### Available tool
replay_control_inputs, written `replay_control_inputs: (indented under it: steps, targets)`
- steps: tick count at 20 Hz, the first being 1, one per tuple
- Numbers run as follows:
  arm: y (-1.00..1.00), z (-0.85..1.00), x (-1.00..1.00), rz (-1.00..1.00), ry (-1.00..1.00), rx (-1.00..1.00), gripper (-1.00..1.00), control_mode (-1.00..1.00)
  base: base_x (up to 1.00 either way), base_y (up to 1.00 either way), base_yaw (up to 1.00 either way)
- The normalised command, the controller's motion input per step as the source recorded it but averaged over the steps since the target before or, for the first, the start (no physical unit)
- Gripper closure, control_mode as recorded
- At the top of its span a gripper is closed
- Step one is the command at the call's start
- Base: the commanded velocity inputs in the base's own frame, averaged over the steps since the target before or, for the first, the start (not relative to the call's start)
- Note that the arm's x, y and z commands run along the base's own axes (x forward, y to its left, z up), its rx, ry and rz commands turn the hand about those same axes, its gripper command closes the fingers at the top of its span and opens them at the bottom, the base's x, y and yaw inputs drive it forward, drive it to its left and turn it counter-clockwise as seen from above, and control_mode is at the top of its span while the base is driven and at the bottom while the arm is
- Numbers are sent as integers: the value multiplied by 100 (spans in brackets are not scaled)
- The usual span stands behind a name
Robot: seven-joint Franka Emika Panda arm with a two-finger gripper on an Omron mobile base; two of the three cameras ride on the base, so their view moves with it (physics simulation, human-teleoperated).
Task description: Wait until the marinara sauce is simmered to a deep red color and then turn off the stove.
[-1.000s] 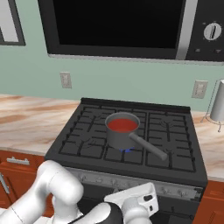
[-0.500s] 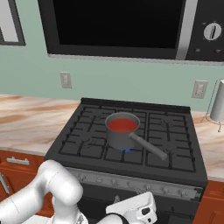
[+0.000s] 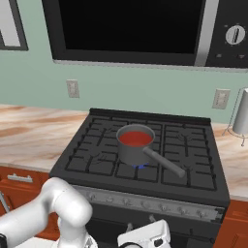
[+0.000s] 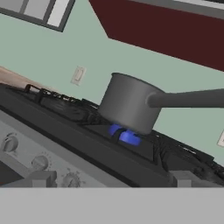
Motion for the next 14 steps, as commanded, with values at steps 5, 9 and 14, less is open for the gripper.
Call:
replay_control_inputs:
  steps: [5,9,14]
  targets:
    - [0,-38,12,0,-1,-5,-100,-100,0,0,0]
    - [0,-29,8,0,-2,-3,-100,-100,0,0,0]
    - [0,-19,16,0,-4,0,-100,-100,0,0,0]
